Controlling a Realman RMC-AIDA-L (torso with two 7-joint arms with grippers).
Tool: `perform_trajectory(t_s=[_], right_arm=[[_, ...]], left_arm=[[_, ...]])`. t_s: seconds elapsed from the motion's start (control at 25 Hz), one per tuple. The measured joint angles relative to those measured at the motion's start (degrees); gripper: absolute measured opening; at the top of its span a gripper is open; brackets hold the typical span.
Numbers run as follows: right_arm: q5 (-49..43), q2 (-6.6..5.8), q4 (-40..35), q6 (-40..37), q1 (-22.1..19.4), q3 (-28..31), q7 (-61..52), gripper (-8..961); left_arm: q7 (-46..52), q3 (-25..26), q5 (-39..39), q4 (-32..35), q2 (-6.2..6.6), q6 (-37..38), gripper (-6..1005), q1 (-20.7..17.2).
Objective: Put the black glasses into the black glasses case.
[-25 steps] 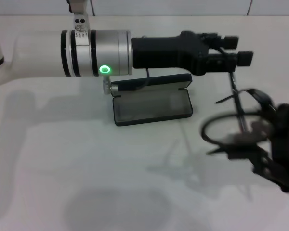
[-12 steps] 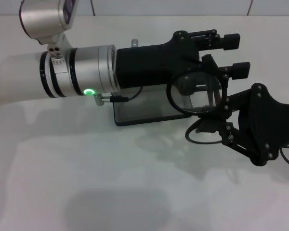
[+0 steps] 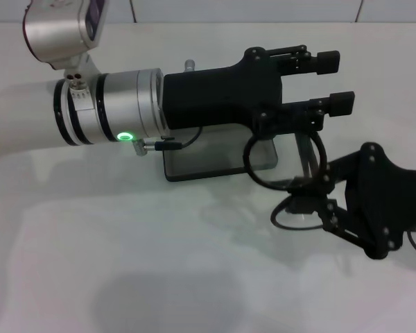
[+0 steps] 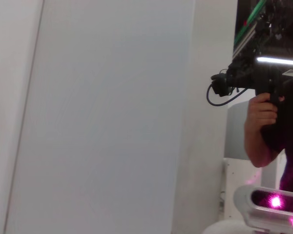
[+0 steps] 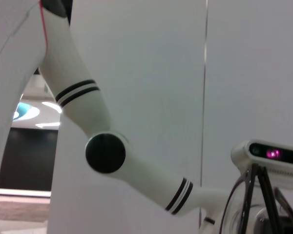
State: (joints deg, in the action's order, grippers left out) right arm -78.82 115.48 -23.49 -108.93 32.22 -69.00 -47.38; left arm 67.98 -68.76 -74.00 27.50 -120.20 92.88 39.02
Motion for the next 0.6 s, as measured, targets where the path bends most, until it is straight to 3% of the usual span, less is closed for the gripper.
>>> perform_trajectory(t_s=[0.28,0.6], right_arm=[[-1.1,-0.19,-2.9,1.9,-3.0,0.4,0.3,102],[-1.1,-0.33,-4.1,2.5,-3.8,0.6,0.1,102]], left_arm=[[-2.7,1.5,0.1,-1.9,0.28,-1.0,638,-0.2],[-4.5,0.6,-0.5,-1.9,0.22,-0.7,637,-0.3]])
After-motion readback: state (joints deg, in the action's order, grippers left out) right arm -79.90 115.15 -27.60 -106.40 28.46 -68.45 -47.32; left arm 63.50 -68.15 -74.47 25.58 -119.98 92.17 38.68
